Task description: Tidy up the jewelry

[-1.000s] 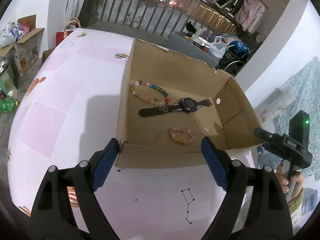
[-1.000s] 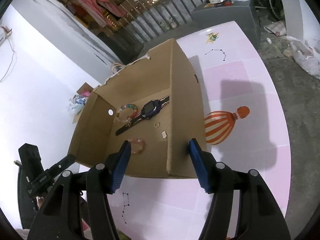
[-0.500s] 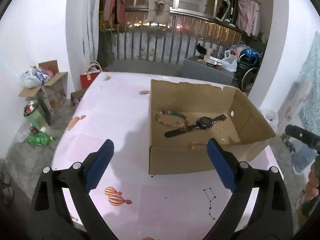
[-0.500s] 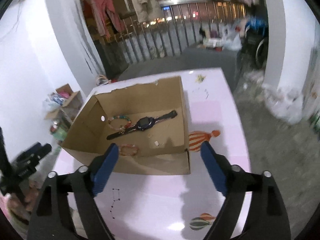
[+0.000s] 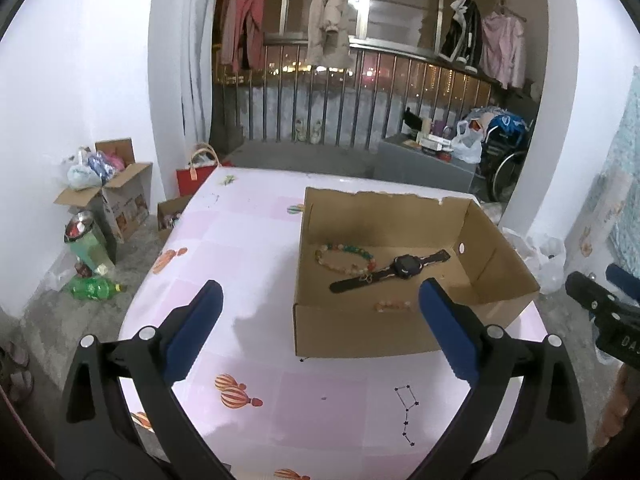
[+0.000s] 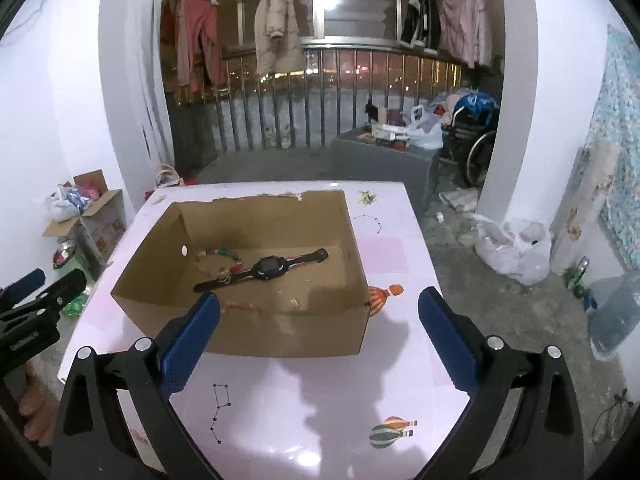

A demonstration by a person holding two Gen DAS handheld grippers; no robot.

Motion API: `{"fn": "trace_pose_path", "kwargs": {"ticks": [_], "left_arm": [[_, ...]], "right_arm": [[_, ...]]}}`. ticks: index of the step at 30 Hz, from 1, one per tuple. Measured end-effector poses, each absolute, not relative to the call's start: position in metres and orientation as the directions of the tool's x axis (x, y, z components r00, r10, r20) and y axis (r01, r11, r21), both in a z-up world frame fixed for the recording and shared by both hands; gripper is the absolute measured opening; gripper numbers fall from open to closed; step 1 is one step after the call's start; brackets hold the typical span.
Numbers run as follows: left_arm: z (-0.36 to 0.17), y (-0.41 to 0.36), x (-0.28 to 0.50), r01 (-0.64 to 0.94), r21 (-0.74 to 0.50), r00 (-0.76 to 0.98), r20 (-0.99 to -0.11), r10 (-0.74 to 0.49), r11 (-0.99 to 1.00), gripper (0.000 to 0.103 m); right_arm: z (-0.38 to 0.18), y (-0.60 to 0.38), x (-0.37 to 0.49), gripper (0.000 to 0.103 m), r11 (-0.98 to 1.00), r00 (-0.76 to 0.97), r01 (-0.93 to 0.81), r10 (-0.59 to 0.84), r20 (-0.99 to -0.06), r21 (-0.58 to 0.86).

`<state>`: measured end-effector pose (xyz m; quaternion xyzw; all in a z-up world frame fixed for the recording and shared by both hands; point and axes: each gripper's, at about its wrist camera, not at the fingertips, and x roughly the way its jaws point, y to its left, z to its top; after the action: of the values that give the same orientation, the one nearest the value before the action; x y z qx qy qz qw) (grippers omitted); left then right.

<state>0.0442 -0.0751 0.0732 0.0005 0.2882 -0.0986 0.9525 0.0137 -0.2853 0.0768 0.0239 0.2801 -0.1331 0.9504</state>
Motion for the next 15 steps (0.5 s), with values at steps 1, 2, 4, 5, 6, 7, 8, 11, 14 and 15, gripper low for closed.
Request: {"fn": "trace_pose_path", "kwargs": {"ticks": [1,2,4,5,6,7,8,11,14,15], "left_arm": [[0.073,-0.077,0.044,0.186,-0.035,0.816,-0.552,-0.174,0.982,0.095],[0.072,-0.079,0.044,0.193,-0.021,0.814,-0.554,-0.172,0.981,0.095],[0.073,-0.081,0.042,0.217,-0.003,0.81,-0.557,-0.182,0.976,0.095],[0.072,-0.083,0.042,0.226,0.006,0.803,-0.567,-0.183,0.974,0.095],[0.071,-0.085,0.042,0.239,0.013,0.793,-0.579,-0.188,0.971,0.095],[0.069,-0.087,0.042,0.25,0.019,0.788,-0.585,-0.192,0.968,0.095],[0.066,-0.089,0.042,0.257,0.033,0.787,-0.587,-0.189,0.966,0.095],[0.057,-0.093,0.047,0.221,0.052,0.789,-0.597,-0.147,0.974,0.095],[0.052,-0.086,0.05,0.164,0.004,0.793,-0.595,-0.13,0.986,0.095],[0.05,-0.084,0.05,0.145,0.004,0.796,-0.594,-0.115,0.989,0.095]], "right_arm": [[0.079,-0.283,0.012,0.097,0.961,0.813,0.275,-0.254,-0.524,-0.039],[0.08,-0.281,0.011,0.097,0.958,0.816,0.282,-0.265,-0.514,-0.046],[0.083,-0.276,0.009,0.097,0.956,0.818,0.29,-0.276,-0.505,-0.054],[0.083,-0.274,0.009,0.097,0.956,0.817,0.288,-0.274,-0.508,-0.053],[0.081,-0.27,0.009,0.097,0.959,0.815,0.277,-0.265,-0.516,-0.056],[0.079,-0.267,0.008,0.097,0.961,0.812,0.268,-0.26,-0.523,-0.062],[0.077,-0.264,0.009,0.097,0.962,0.809,0.264,-0.26,-0.527,-0.068],[0.069,-0.261,0.007,0.097,0.951,0.804,0.302,-0.289,-0.52,-0.062],[0.063,-0.263,0.001,0.097,0.945,0.822,0.326,-0.286,-0.493,-0.004],[0.061,-0.265,0.001,0.097,0.945,0.826,0.328,-0.283,-0.488,0.007]]}}
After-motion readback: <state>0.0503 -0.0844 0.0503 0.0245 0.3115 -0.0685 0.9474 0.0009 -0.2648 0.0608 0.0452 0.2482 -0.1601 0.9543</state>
